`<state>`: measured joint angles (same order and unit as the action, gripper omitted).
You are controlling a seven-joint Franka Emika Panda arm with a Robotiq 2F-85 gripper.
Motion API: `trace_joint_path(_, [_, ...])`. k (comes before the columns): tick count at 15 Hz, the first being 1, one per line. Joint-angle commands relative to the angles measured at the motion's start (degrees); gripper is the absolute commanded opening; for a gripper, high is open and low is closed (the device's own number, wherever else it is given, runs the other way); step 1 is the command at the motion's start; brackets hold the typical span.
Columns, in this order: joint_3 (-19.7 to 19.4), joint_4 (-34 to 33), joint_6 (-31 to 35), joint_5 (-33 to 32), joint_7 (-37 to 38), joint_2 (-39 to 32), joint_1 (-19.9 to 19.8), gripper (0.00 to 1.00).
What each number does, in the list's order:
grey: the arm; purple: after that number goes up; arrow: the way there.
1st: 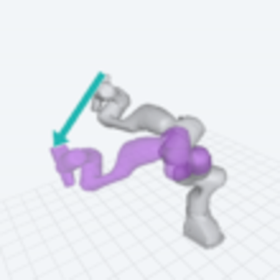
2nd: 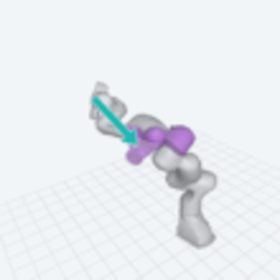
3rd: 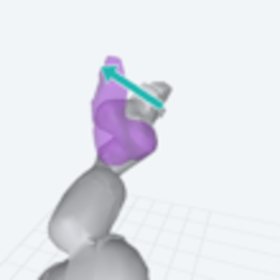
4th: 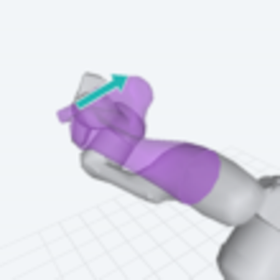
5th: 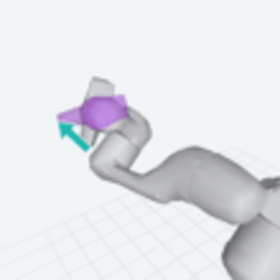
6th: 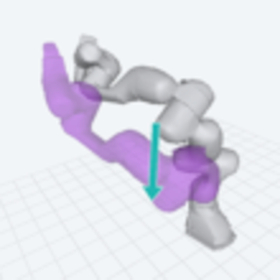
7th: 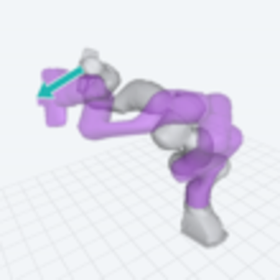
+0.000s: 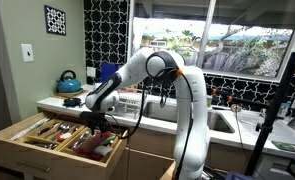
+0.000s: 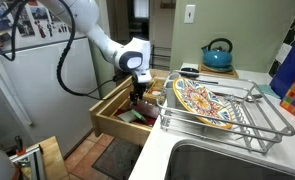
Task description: Take a spoon from the drawer and put it in the utensil holder on the plate stand
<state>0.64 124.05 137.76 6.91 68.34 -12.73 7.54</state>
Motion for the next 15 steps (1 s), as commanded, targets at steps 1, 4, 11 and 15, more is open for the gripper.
trace_joint_path(1, [-0.80, 2.20, -4.52, -7.11, 5.41, 6.56, 1.04, 0.99])
trace_joint_path(4, [0.31, 0.85, -0.28, -11.24, 2.42, 7.75, -0.16, 1.00])
trace_joint_path(11, [1.26, -5.35, 5.36, -7.49, -8.59, -1.94, -0.80, 0.94])
trace_joint_path(15, [1.50, -9.98, 9.14, -4.03, -14.12, -8.85, -1.05, 0.99])
